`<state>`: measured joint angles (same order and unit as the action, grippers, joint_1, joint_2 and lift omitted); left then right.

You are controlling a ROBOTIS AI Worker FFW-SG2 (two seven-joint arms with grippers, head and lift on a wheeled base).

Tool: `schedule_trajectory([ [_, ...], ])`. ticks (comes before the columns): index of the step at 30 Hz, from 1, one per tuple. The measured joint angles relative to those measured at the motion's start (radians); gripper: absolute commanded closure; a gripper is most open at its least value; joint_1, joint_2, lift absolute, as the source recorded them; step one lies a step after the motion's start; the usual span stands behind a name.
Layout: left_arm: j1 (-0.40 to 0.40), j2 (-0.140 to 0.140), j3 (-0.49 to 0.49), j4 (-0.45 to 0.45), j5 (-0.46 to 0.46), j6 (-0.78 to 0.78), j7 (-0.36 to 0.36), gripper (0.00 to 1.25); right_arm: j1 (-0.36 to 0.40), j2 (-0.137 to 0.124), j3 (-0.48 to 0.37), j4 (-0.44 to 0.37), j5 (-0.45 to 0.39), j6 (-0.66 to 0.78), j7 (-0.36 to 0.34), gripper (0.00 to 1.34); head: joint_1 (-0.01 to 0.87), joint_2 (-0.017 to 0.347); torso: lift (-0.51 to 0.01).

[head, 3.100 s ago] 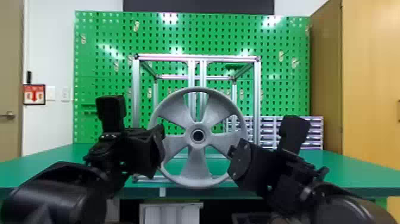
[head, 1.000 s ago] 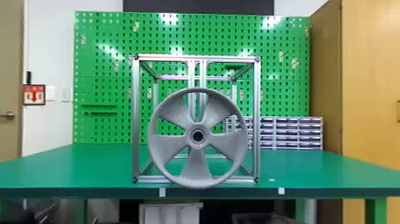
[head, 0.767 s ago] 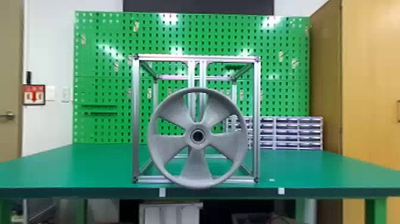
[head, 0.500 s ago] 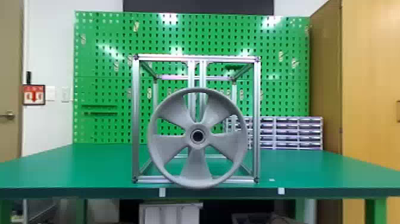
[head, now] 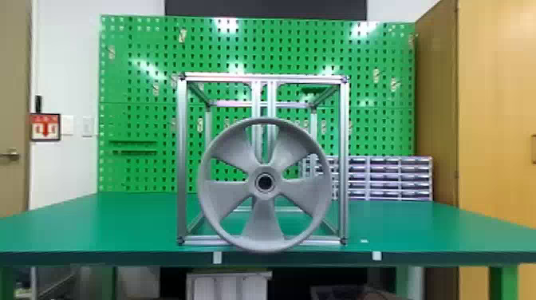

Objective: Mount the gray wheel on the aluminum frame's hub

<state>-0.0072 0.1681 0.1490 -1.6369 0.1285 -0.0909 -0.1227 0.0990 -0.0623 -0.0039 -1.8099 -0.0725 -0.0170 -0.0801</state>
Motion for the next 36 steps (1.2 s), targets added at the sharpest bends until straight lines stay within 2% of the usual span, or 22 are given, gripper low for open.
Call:
schedule_trajectory([
  [9,0.011,-0.01,0.006,0.023,-0.013,-0.022,0.0,0.09,0.005,0.0,0.005,0.046,0.008,-0.038,0.004,0.0,-0.005,0.006,-0.499],
  [36,0.008,-0.013,-0.01,0.035,-0.021,-0.023,-0.002,0.09,0.001,0.0,0.004,0.065,-0.005,-0.04,0.007,0.0,-0.005,0.006,-0.499],
])
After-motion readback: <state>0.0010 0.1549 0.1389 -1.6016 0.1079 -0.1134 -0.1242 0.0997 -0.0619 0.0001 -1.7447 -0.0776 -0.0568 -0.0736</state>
